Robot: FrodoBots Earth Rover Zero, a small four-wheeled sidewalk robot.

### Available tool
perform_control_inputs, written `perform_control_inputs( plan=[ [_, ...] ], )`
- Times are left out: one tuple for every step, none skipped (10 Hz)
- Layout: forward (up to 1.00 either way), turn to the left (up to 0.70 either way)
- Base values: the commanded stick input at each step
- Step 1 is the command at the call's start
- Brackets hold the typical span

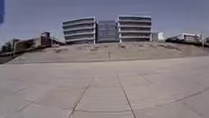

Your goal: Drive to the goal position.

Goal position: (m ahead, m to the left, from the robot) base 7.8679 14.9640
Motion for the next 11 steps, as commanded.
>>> perform_control_inputs(
  plan=[
    [1.0,0.06],
    [1.0,0.26],
    [1.0,0.4],
    [1.0,0.4],
    [1.0,0.4],
    [1.0,0.4],
    [1.0,0.4],
    [1.0,0.4],
    [1.0,0.4],
    [1.0,0.23],
    [1.0,0.03]
  ],
)
